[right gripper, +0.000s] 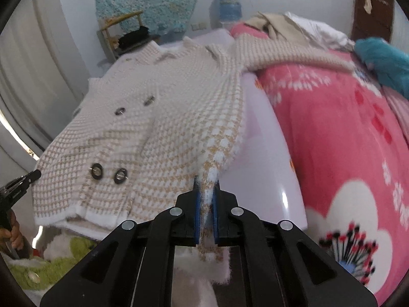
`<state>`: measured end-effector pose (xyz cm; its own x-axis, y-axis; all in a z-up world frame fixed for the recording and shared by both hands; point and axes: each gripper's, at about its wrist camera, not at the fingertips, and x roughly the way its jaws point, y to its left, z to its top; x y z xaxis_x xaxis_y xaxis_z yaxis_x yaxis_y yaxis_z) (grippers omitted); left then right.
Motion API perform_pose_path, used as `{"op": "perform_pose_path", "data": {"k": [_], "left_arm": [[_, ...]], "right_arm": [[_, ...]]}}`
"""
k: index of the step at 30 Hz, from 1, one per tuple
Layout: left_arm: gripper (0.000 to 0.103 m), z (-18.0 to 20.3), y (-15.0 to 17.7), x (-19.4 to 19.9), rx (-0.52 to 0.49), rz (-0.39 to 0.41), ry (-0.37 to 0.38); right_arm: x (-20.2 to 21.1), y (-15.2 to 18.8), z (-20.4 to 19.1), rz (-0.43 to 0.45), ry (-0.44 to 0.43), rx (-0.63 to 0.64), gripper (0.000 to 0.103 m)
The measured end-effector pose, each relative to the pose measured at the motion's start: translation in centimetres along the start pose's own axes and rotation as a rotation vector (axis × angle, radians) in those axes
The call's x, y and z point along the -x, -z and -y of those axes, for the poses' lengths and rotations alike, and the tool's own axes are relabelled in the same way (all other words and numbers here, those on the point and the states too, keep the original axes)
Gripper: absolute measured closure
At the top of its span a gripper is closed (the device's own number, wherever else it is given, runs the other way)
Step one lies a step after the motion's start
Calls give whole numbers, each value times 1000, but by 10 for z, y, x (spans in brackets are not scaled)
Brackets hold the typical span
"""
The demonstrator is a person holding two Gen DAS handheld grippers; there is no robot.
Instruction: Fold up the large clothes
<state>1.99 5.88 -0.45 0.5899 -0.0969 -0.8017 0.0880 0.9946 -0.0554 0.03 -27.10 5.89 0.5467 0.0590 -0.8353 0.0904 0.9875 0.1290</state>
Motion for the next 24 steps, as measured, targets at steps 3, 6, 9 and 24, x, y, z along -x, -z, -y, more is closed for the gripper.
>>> {"op": "perform_pose_path", "data": {"k": [3,6,9,24], "left_arm": [[92,-10,8,-17,53,-68,34],[75,-17,5,-17,80,-75,44],[42,-20,-3,-5,68,-6,18],[6,19,-75,-56,-6,63,44]], "right_arm": [[-22,7,9,-63,28,-21,85],[-20,4,7,-48,64,-9,60],[2,-6,-4,46,88,30,37],[-65,-80,-117,77,-19,247,8]]}}
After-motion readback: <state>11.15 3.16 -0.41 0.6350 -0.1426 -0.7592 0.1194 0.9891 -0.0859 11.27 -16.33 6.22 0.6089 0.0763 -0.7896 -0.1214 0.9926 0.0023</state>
